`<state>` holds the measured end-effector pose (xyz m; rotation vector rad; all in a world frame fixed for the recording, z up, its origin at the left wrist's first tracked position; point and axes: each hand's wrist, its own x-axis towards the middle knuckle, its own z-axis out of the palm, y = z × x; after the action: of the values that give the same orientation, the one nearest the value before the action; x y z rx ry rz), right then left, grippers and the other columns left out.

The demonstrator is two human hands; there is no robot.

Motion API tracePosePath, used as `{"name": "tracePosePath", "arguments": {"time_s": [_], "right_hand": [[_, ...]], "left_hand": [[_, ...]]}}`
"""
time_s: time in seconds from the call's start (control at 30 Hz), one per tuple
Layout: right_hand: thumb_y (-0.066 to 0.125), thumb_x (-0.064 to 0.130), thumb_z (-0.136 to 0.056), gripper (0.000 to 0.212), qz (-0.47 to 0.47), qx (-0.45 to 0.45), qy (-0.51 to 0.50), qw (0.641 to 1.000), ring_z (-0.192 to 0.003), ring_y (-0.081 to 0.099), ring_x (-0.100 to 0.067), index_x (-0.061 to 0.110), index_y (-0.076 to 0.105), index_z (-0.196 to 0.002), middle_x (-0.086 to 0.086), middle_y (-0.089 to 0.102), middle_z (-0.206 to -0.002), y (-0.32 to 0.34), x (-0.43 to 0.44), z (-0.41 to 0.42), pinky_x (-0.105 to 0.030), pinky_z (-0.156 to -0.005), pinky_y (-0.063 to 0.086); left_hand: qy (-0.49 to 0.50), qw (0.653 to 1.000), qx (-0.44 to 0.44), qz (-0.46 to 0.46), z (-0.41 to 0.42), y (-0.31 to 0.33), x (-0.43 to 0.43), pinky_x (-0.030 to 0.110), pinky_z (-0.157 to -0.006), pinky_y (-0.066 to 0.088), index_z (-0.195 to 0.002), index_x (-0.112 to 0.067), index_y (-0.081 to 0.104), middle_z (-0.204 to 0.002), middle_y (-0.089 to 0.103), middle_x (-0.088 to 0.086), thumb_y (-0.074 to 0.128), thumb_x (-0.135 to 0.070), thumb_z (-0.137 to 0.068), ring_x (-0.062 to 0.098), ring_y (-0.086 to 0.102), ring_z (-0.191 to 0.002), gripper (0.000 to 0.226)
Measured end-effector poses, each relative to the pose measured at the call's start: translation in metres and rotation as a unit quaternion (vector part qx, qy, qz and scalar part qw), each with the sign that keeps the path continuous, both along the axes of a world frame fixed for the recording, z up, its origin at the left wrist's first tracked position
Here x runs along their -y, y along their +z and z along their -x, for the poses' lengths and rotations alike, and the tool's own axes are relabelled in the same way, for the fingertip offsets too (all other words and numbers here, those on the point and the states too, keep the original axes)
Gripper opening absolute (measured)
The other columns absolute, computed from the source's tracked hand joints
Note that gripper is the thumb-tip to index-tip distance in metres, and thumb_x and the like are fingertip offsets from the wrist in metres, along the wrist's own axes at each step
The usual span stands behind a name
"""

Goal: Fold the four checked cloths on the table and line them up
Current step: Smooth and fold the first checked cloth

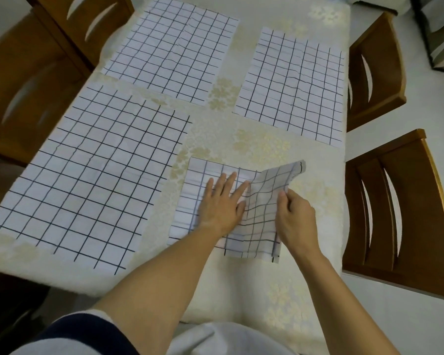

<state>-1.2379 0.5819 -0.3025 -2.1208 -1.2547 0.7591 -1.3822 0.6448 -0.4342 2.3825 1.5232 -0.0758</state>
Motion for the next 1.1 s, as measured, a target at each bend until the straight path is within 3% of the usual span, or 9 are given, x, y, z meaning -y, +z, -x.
{"name": "tracePosePath", "arguments": {"time_s": [0.1,0.27,0.37,0.5,0.67,0.8,0.9,1.0,1.1], "right_hand": [[0.039,0.030,-0.107,0.042,0.023,0.019,-0.008,1.000,-0.056,0.056,-0.021,0.010,0.055,-0.074,-0.007,0.060,-0.062,-0.006,0.009,-0.004,-0.042,-0.055,0.047],[0.039,0.030,-0.107,0.039,0.033,0.033,-0.013,0.999,-0.061,0.059,-0.022,0.010,0.058,-0.079,-0.006,0.063,-0.068,-0.008,0.019,-0.005,-0.040,-0.056,0.048],[0.037,0.028,-0.108,0.036,0.048,0.045,-0.003,0.998,-0.059,0.058,-0.020,0.015,0.055,-0.080,-0.003,0.062,-0.068,-0.009,0.020,-0.008,-0.039,-0.054,0.048],[0.037,0.025,-0.108,0.031,0.051,0.034,0.008,0.998,-0.063,0.058,-0.014,0.020,0.053,-0.082,0.004,0.062,-0.072,-0.007,0.019,-0.017,-0.025,-0.053,0.039],[0.036,0.027,-0.108,0.026,0.016,0.020,0.055,0.998,-0.070,0.064,-0.014,0.019,0.061,-0.104,0.004,0.069,-0.082,-0.005,0.015,-0.007,-0.041,-0.063,0.056],[0.037,0.026,-0.108,0.025,-0.012,0.015,0.071,0.997,-0.058,0.059,-0.013,0.018,0.060,-0.110,0.003,0.065,-0.069,-0.009,0.006,0.008,-0.039,-0.054,0.050],[0.035,0.026,-0.108,0.030,-0.016,0.020,0.090,0.996,-0.045,0.047,-0.013,0.016,0.057,-0.126,0.007,0.050,-0.052,-0.012,-0.001,0.020,-0.027,-0.046,0.035],[0.034,0.028,-0.108,0.047,0.009,0.012,0.109,0.994,-0.049,0.053,-0.017,0.023,0.032,-0.155,0.001,0.054,-0.056,-0.013,-0.010,0.038,-0.034,-0.049,0.041],[0.032,0.031,-0.108,0.055,0.040,0.032,0.142,0.989,-0.061,0.059,-0.025,0.017,0.017,-0.160,-0.003,0.062,-0.069,-0.013,-0.020,0.060,-0.034,-0.052,0.042]], "left_hand": [[-0.011,1.000,0.010,-0.017,-0.005,0.007,-0.014,0.045,-0.126,0.013,-0.161,-0.022,0.018,-0.167,0.019,0.008,0.028,-0.040,-0.109,0.030,0.018,-0.152,0.056],[-0.033,0.996,0.077,0.019,-0.020,0.006,-0.038,0.039,-0.126,0.013,-0.158,-0.017,0.027,-0.165,0.024,0.005,0.035,-0.027,-0.108,0.026,0.015,-0.154,0.051],[-0.029,0.997,0.069,0.023,-0.019,0.002,-0.035,0.038,-0.128,0.006,-0.161,-0.019,0.020,-0.169,0.016,0.002,0.029,-0.033,-0.109,0.023,0.007,-0.156,0.054],[-0.036,0.999,0.024,0.012,-0.015,-0.004,-0.032,0.038,-0.128,-0.004,-0.163,-0.021,0.000,-0.171,-0.003,-0.002,0.015,-0.039,-0.109,0.020,-0.007,-0.157,0.059],[-0.034,0.999,0.015,0.012,-0.016,-0.003,-0.031,0.039,-0.127,-0.005,-0.163,-0.022,-0.004,-0.171,-0.006,-0.003,0.012,-0.041,-0.109,0.018,-0.009,-0.157,0.059],[-0.033,0.999,0.006,0.031,-0.020,0.003,-0.034,0.041,-0.127,-0.004,-0.163,-0.021,-0.003,-0.171,-0.009,-0.002,0.017,-0.039,-0.110,0.020,-0.010,-0.157,0.060],[-0.007,0.991,0.123,0.041,-0.012,0.015,-0.037,0.037,-0.128,0.004,-0.163,-0.019,0.012,-0.171,0.005,0.002,0.035,-0.025,-0.109,0.020,0.002,-0.157,0.059],[0.152,0.928,0.316,0.130,0.004,0.043,-0.038,0.037,-0.119,0.034,-0.154,-0.023,0.040,-0.157,0.044,0.001,0.041,-0.036,-0.109,0.018,0.040,-0.143,0.047],[0.239,0.784,0.467,0.334,0.019,0.076,-0.038,0.043,-0.111,0.046,-0.140,-0.026,0.056,-0.133,0.064,-0.002,0.034,-0.057,-0.105,0.019,0.061,-0.124,0.051]]}}
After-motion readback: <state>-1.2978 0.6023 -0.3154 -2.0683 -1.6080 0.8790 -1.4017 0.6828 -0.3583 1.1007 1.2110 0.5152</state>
